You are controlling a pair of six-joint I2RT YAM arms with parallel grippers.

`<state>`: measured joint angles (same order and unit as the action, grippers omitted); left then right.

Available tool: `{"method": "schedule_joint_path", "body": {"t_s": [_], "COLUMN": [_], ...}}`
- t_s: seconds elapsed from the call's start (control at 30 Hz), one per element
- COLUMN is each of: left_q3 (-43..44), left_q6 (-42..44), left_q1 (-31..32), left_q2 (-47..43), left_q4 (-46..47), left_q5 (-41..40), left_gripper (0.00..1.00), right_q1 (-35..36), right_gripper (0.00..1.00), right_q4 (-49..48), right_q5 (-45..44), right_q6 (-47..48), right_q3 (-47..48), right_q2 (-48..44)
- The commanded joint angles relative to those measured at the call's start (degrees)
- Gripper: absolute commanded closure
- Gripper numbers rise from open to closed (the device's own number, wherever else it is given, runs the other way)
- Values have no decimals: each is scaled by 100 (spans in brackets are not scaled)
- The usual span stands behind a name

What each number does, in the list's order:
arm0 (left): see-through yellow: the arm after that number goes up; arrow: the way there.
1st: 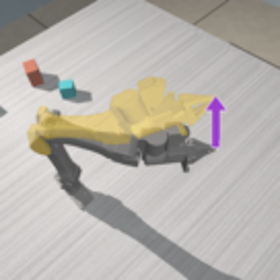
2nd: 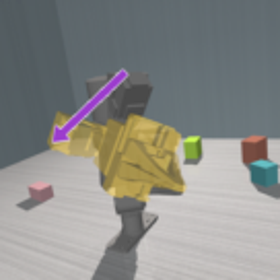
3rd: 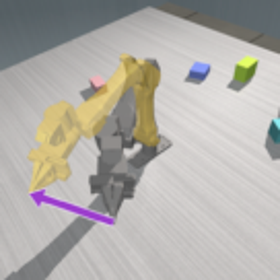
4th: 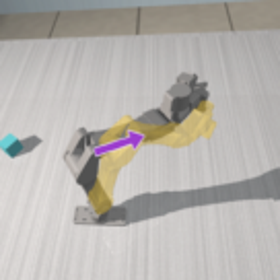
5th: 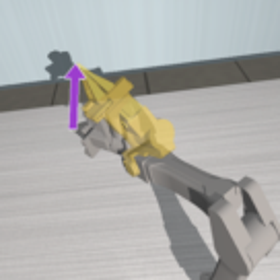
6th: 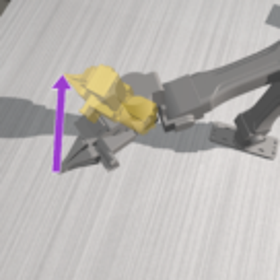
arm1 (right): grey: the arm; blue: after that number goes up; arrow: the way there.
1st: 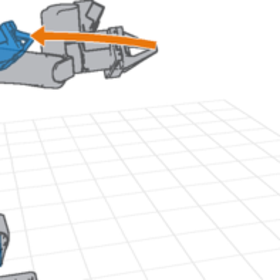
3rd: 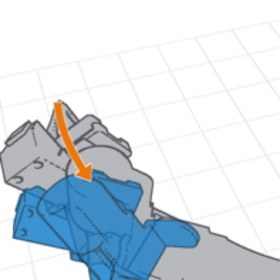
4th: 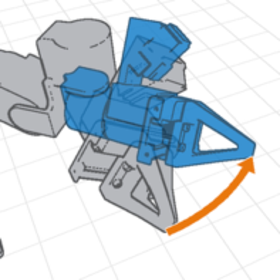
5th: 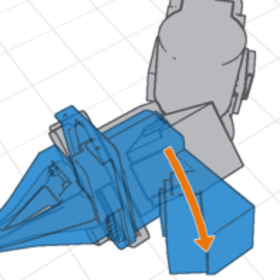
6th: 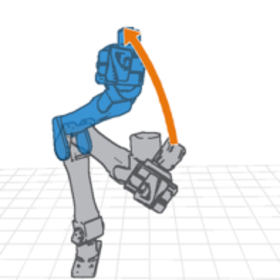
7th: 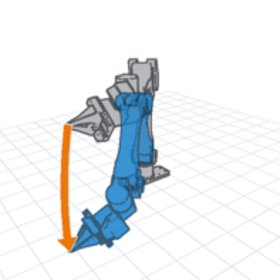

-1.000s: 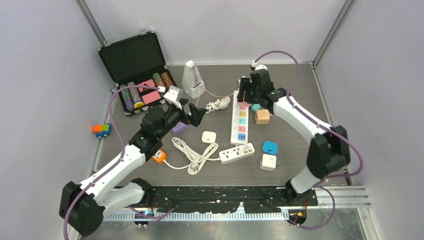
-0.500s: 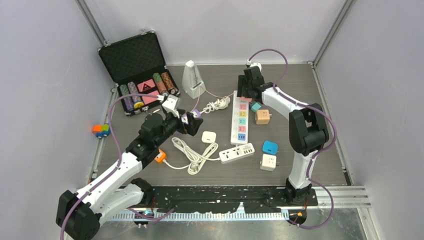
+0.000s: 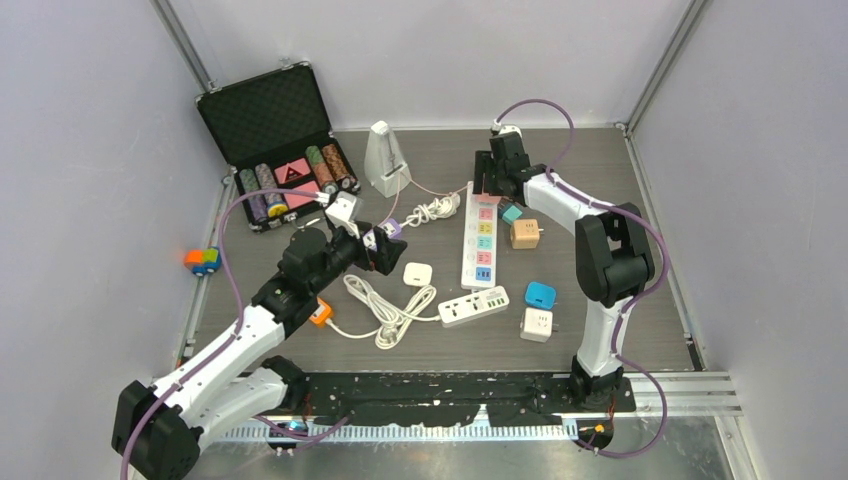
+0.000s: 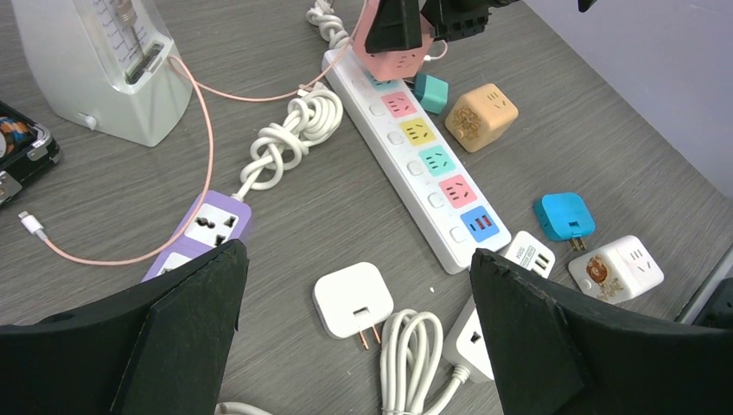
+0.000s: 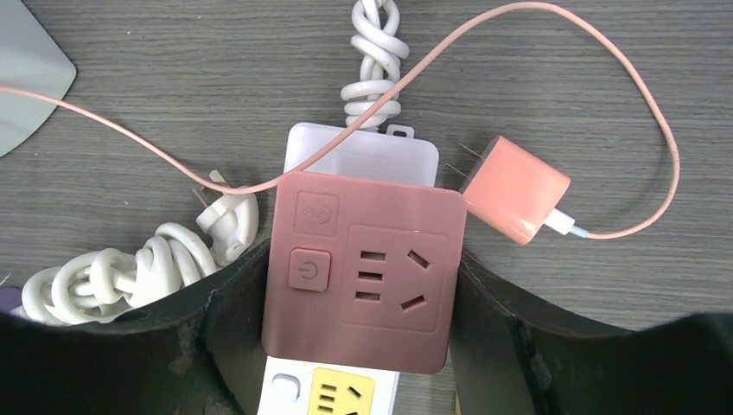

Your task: Insert the plug

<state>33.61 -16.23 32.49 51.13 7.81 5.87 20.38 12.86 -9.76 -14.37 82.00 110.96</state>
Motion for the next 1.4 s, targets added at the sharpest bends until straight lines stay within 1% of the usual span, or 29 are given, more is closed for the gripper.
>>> {"method": "schedule_joint_path", "body": {"t_s": [0.0, 0.2, 0.43, 0.67, 1.03, 1.17, 1.37], "left_q3": [50, 43, 47, 52, 50, 58, 67], "left_q6": [-40, -27, -36, -38, -34, -46, -43], "left_q1": [-25, -28, -26, -26, -24, -29, -25], "left_q2": [-71, -90, -86, -96, -96, -80, -94], "left_q4": [-19, -65, -86, -78, -104, -102, -114], "left_q5": [132, 131, 146, 147, 134, 143, 146], "left_gripper": [0, 0, 0, 0, 1, 0, 0], "right_q1": [-43, -43, -40, -43, -43, -43, -35], "right_gripper": [95, 95, 95, 95, 95, 95, 95], "right_q4": [-164, 226, 589, 570, 441, 530, 813], "right_q5": [166, -92, -150, -56, 214, 346, 291], "right_q6": [62, 268, 388, 475, 418, 417, 418], "right_q3": [141, 260, 521, 709, 633, 626, 764], "right_q2": [-126, -97, -45, 153, 286, 272, 173]}}
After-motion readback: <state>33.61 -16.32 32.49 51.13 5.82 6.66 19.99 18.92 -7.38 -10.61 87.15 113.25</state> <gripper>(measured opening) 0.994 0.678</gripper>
